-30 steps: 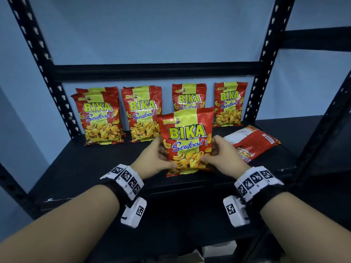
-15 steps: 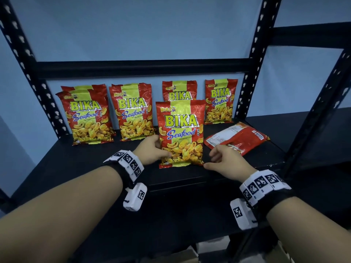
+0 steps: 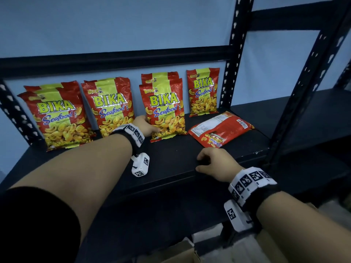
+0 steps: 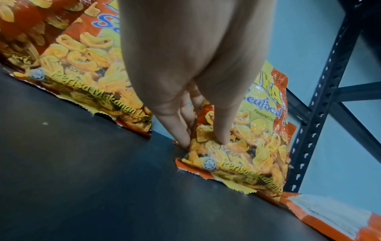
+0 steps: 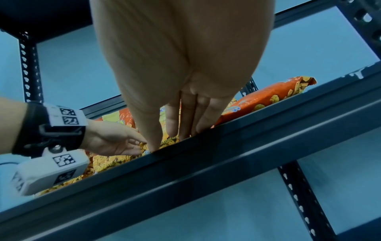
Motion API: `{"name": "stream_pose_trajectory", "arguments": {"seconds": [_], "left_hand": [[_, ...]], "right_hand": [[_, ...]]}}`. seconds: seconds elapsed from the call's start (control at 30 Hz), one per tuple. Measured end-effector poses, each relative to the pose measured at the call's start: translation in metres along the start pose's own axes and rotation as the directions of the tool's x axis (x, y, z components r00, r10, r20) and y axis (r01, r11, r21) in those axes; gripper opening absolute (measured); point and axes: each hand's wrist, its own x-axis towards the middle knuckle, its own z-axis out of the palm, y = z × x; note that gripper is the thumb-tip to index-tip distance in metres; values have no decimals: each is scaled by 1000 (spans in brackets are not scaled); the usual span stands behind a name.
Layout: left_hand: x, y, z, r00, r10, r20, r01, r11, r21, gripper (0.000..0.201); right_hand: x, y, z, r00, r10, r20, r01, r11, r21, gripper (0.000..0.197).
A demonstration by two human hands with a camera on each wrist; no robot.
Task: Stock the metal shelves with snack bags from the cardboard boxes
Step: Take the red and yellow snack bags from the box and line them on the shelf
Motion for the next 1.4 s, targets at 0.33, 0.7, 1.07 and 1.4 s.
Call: {"name": "stream_pose_trajectory", "arguments": {"seconds": [0.33,0.7,1.07,1.4], "left_hand": [[32,16,4,996,-36,-87,57,966,252,84],[32,27,9,980,-101,-169,158,916,369,69],[-33,39,12,974,-81,212,-20,900,436,43],[-98,31,28,902,26,432,-234,869,437,65]], "right_hand": [[-1,-9,-3,999,3,47,3,993,-114,34],[-6,-2,-5,996,-20,88,26,997,-72,38],[64,13,-64,968,43,-246,-93,977,-193,24],[95,37,-60,967,253,37,-201,844,-497,78]]}}
